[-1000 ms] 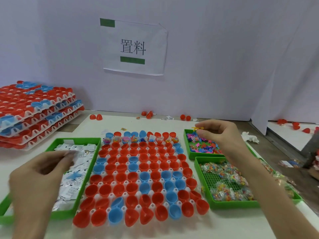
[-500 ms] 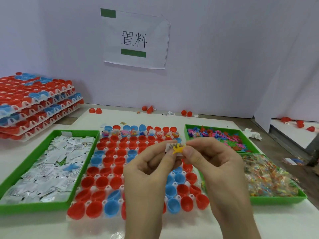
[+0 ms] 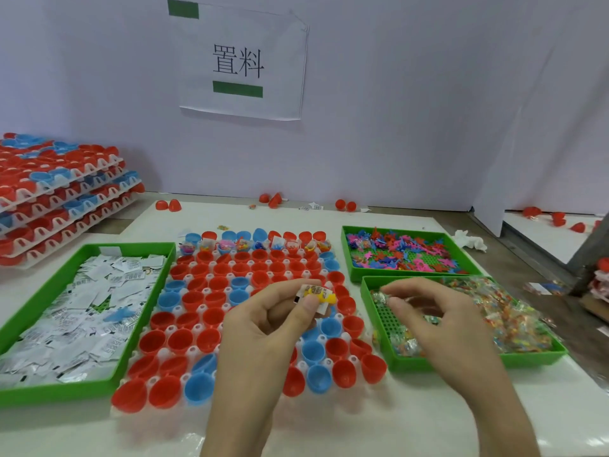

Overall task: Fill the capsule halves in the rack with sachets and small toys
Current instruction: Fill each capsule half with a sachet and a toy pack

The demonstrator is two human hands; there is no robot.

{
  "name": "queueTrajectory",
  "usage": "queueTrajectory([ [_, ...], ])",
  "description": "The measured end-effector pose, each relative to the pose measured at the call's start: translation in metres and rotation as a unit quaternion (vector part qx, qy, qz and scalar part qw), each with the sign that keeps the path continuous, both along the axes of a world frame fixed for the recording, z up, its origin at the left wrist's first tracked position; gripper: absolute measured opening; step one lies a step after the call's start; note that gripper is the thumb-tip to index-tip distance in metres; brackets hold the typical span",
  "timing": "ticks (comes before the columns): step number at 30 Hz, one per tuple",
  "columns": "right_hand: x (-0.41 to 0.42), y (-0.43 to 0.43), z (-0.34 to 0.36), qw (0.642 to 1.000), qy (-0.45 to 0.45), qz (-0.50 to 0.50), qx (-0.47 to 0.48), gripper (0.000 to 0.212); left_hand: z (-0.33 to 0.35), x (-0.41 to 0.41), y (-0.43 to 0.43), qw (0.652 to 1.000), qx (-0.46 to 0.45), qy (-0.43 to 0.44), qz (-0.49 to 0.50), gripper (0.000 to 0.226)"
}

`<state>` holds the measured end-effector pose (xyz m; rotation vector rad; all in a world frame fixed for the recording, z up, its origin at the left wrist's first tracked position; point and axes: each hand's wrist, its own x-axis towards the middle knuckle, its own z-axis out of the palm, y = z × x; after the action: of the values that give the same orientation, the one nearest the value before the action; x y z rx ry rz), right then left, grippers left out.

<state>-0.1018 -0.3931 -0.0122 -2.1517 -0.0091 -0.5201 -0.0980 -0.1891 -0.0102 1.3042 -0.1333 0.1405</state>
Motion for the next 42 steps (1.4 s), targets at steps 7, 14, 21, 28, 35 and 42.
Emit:
queueTrajectory([
  [7,0.007,-0.021,-0.028,0.973,0.200,-0.044,-0.108,0.022,-0.001,-0.001,-0.004,1.000,0.021,-0.010,-0.018,0.020],
  [14,0.012,-0.023,-0.031,0.990,0.112,-0.081,-0.007,0.036,0.000,0.000,-0.003,0.998,0.054,-0.010,-0.038,0.018],
  [21,0.013,-0.005,-0.019,0.986,-0.107,-0.085,0.093,0.030,0.000,-0.001,-0.004,0.997,0.064,-0.005,-0.044,0.019],
  [28,0.003,0.036,0.002,0.968,-0.125,0.120,0.183,0.026,0.002,-0.002,-0.006,0.996,0.061,-0.035,-0.061,0.022],
  [35,0.002,0.044,0.004,0.967,-0.093,0.150,0.183,0.017,-0.002,0.001,-0.003,0.992,0.112,-0.056,0.006,0.035],
  [42,-0.001,0.038,0.008,0.969,-0.017,0.184,0.163,0.021,-0.009,0.001,-0.002,0.977,0.189,-0.091,0.026,0.038],
])
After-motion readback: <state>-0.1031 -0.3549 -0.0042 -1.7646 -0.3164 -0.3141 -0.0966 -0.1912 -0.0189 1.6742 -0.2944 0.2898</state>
